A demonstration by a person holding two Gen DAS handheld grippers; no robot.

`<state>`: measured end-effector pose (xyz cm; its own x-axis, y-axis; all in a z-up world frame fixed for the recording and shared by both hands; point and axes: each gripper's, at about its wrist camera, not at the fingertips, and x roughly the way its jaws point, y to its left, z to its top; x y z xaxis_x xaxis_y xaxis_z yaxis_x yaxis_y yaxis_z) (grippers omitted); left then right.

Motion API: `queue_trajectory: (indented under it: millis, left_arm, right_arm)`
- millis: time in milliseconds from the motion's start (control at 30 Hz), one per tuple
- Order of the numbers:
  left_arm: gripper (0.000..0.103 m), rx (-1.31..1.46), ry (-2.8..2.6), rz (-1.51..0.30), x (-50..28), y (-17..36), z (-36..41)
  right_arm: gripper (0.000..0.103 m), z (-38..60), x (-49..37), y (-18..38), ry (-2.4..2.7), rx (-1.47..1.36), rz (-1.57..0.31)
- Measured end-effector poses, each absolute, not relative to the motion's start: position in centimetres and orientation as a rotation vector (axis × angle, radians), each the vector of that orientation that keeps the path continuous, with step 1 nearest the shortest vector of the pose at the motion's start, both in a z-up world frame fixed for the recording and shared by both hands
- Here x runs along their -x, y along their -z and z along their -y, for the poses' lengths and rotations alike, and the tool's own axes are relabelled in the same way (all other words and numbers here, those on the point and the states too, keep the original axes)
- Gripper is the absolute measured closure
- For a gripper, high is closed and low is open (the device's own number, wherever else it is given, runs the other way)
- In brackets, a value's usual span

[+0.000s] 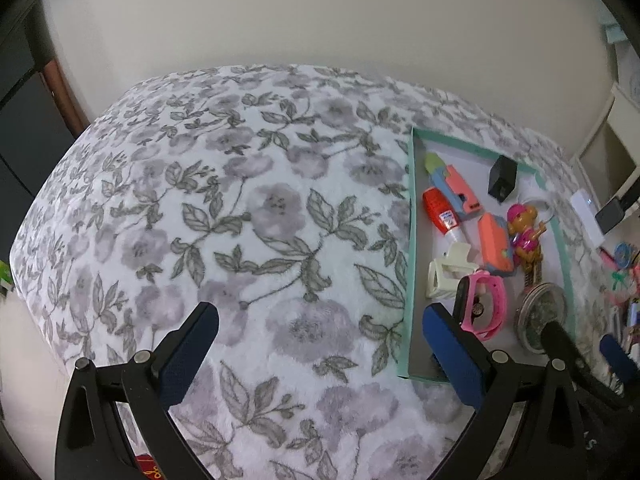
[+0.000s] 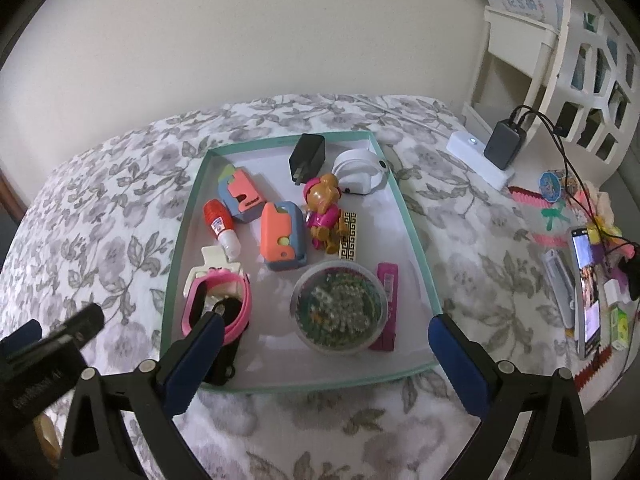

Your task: Organize rigid objects

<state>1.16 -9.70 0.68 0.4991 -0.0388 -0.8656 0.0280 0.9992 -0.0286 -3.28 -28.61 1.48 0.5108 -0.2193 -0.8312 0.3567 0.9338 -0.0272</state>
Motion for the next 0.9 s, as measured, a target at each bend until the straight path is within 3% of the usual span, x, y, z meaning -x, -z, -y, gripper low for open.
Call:
queue_trajectory:
  millis: [900]
  left_arm:
    - [0.001,-0.099,0.044,-1.002,0.4,-2.4,10.9]
  right_arm:
    - [0.0,28.2,5.0,-4.0,0.361,-0.133,-0.887]
